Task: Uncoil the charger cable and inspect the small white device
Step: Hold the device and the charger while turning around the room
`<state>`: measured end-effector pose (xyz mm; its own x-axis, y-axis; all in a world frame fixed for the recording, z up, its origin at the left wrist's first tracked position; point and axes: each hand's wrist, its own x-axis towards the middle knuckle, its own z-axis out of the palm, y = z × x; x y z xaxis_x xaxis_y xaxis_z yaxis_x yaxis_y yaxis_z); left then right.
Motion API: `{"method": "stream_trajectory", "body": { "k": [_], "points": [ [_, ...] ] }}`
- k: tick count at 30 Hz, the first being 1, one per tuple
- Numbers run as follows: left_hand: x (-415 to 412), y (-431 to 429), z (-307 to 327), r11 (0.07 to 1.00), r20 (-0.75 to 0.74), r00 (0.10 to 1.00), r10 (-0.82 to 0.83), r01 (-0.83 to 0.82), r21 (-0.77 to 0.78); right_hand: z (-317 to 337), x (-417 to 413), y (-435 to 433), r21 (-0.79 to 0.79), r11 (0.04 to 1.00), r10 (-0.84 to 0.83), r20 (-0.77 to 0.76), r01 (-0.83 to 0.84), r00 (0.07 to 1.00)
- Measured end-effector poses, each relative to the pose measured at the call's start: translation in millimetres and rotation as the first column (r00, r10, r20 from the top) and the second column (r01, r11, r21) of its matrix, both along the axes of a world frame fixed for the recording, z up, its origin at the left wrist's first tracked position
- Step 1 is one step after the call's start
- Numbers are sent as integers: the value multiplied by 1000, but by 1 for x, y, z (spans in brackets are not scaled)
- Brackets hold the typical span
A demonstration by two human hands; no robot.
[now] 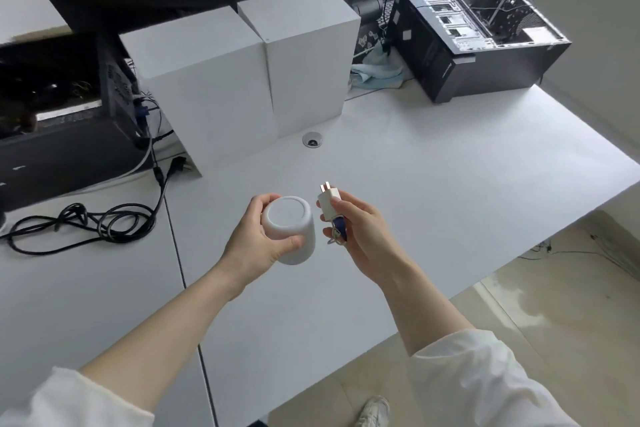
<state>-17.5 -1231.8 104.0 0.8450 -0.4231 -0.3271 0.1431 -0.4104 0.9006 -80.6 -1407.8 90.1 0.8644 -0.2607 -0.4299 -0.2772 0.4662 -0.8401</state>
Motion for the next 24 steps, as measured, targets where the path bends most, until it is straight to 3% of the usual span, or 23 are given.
{"method": "stream_trajectory", "body": {
  "k": [13,24],
  "points": [
    [-66,-155,1,999,-3,1000,26,-26,-37,3,-59,-158,-29,999,19,2,-18,1000],
    [-46,-251,-7,999,-19,999,-26,25,-33,-4,-53,-248,-24,999,-29,3,29,1000]
  ]
}}
